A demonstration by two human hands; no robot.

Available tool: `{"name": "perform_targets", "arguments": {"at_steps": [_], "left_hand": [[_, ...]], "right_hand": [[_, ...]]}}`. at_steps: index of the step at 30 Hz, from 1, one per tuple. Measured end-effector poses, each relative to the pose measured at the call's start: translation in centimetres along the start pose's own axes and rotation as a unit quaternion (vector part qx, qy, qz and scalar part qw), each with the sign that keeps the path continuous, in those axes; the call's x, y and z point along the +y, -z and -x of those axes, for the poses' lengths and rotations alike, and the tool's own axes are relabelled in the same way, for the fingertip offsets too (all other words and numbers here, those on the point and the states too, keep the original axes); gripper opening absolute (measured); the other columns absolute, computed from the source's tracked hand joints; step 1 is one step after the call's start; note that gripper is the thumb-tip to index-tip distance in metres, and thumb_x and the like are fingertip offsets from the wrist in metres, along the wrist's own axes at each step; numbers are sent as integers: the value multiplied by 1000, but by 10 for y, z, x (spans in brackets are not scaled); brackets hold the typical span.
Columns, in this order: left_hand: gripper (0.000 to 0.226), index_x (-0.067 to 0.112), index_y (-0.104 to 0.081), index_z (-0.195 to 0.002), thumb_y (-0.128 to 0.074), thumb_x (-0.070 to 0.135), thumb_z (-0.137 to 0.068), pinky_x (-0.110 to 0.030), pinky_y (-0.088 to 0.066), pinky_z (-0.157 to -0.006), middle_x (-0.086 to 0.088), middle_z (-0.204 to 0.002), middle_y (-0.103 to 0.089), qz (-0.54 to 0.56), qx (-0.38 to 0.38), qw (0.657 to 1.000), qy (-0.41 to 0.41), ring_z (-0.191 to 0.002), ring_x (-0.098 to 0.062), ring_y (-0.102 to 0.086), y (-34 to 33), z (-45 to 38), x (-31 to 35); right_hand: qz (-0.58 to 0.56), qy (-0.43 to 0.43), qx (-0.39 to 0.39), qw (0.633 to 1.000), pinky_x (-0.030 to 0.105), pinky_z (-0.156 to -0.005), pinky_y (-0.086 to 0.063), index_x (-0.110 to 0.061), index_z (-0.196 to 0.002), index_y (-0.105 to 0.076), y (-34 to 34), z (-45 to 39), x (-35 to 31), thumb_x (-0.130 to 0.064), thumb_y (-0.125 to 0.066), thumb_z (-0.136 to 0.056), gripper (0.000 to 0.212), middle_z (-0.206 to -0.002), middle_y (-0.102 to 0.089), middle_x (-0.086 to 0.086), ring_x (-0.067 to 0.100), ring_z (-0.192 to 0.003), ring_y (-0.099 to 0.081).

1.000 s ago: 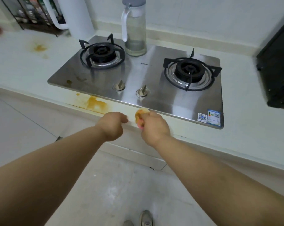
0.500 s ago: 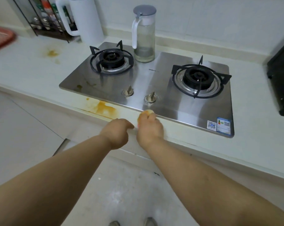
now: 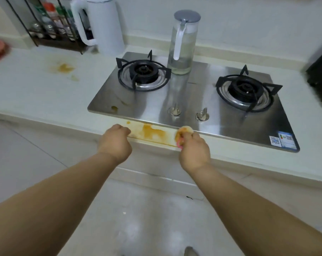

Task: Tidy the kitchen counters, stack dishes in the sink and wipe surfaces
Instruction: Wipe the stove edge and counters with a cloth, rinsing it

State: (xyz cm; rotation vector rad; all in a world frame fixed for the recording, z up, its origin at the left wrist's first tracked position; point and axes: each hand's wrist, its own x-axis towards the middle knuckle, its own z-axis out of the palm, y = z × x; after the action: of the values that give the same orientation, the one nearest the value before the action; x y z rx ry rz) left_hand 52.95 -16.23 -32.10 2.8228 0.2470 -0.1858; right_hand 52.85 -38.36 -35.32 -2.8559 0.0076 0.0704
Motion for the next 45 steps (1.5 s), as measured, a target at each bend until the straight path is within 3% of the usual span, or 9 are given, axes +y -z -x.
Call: {"name": "perform_targets", "arguments": {"at_steps": [4,9,14,19,23,27,34,42,45], "left_hand": [[58,14,-47,-137,-46,0,-81,-38,-40,-103,-9,-140,-41,-14,-12,1000,-2,-127,-29,-43,12,-16,-34],[53,13,-48,-134,-48,5,-82,-37,-42,-99,-10,-135,-44,-45,-59,997,-30,-123,-31,-46,14,-26,-43],[52,12,-50,-133,-49,6,-81,-36,-42,-101,-10,-133,-46,-82,-88,992,-45,-118,-31,-50,14,-27,-56],[56,20,-51,-136,-49,6,-81,-34,-38,-108,-6,-136,-49,-82,-117,989,-50,-124,-30,-49,25,-39,-63],[59,23,-52,-136,-47,3,-81,-33,-38,-108,-4,-138,-50,-70,-127,988,-51,-126,-27,-49,29,-39,-64],[58,23,-54,-134,-46,2,-80,-33,-39,-107,-3,-138,-50,-51,-124,990,-54,-126,-27,-49,30,-41,-68],[58,25,-56,-132,-47,2,-79,-32,-41,-106,-1,-137,-53,-48,-110,991,-55,-126,-25,-49,30,-43,-69],[59,26,-55,-133,-47,3,-80,-33,-39,-108,0,-139,-49,-32,-116,990,-71,-128,-25,-48,24,-44,-78],[58,26,-55,-133,-48,4,-80,-33,-39,-108,0,-137,-49,-26,-113,991,-72,-127,-26,-48,23,-43,-78]], "right_hand": [[17,-66,22,997,34,-82,-39,-21,-118,-51,-5,-5,-14,-15,-49,-86,32,-115,-57,8,31,-104,-52],[72,-313,59,945,39,-91,-40,-17,-123,-53,21,21,38,-30,-46,-93,33,-124,-43,15,35,-113,-39],[-43,-161,65,984,26,-91,-36,-11,-107,-66,-7,-9,-32,-9,-51,-88,24,-119,-52,14,34,-111,-46],[-103,-74,45,991,28,-89,-37,-21,-109,-64,-28,-17,-79,-13,-49,-91,24,-118,-53,8,30,-111,-45],[57,-186,74,978,33,-74,-35,-26,-99,-58,0,8,-10,-18,-45,-91,17,-101,-65,5,31,-93,-47],[5,-249,82,965,30,-73,-29,-19,-92,-59,8,5,-21,-8,-42,-91,21,-91,-62,9,30,-81,-43],[-110,-20,3,994,30,-87,-40,-21,-100,-64,-36,-24,-143,-6,-44,-89,27,-101,-61,8,33,-100,-51],[-48,-241,77,966,29,-72,-36,-22,-94,-62,-8,-4,-42,-8,-43,-88,24,-90,-63,9,35,-101,-53],[-59,-186,71,978,31,-79,-39,-18,-98,-60,-25,-17,-83,-1,-42,-85,29,-103,-62,7,34,-101,-51]]}}
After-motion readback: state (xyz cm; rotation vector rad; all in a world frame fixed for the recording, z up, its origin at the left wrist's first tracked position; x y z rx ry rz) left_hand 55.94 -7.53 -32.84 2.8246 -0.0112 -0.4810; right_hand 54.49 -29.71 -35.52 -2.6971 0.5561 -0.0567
